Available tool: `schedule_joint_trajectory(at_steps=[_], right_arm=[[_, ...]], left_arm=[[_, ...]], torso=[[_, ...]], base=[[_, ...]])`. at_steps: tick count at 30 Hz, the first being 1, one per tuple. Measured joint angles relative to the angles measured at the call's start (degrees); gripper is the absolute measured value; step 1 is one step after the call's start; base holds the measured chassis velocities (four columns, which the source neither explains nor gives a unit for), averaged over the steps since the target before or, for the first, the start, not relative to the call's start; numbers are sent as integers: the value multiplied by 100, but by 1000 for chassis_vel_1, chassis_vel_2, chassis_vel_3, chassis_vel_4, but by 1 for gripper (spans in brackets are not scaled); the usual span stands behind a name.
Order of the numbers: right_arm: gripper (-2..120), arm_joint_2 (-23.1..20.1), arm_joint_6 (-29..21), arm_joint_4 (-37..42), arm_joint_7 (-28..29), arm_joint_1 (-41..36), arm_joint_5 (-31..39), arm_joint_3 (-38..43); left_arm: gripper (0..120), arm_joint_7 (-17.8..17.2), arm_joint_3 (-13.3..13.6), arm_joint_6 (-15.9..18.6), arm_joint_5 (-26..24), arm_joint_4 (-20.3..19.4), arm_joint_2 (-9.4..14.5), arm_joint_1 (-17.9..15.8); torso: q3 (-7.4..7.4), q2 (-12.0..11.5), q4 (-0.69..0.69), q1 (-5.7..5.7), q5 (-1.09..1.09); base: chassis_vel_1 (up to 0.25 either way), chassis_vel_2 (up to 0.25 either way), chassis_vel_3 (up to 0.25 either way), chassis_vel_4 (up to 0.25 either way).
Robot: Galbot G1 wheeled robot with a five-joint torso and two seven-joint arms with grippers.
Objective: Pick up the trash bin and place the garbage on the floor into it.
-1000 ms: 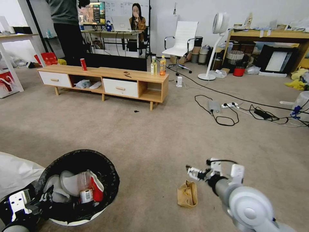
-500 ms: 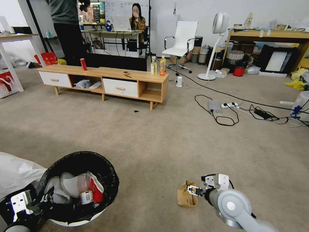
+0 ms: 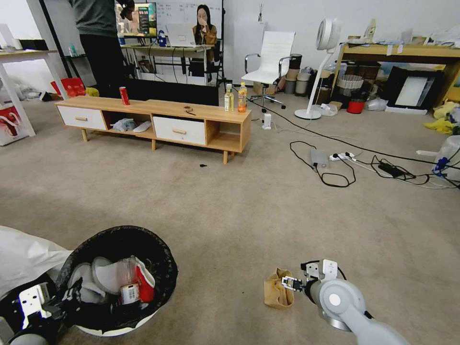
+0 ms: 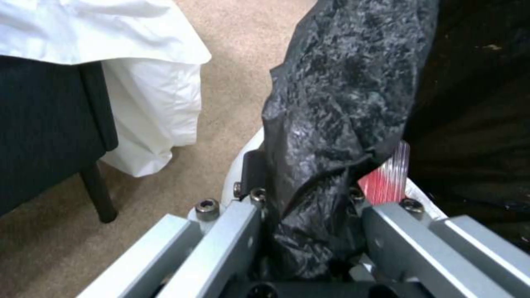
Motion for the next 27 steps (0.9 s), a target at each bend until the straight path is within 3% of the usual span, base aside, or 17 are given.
schedule_joint_trajectory(at_steps=[7, 27], right_arm=[[100, 309, 39, -806, -336, 252, -277, -179], [100, 982, 217, -1700, -828, 684, -831, -363]], left_arm=[[5, 3, -10, -18, 5, 21, 24, 32], [5, 7, 0, -32, 1, 90, 53, -1]], torso=[[0, 0, -1, 0, 0], [0, 0, 0, 0, -1]], base=[[0, 0, 0, 0], [0, 0, 0, 0]])
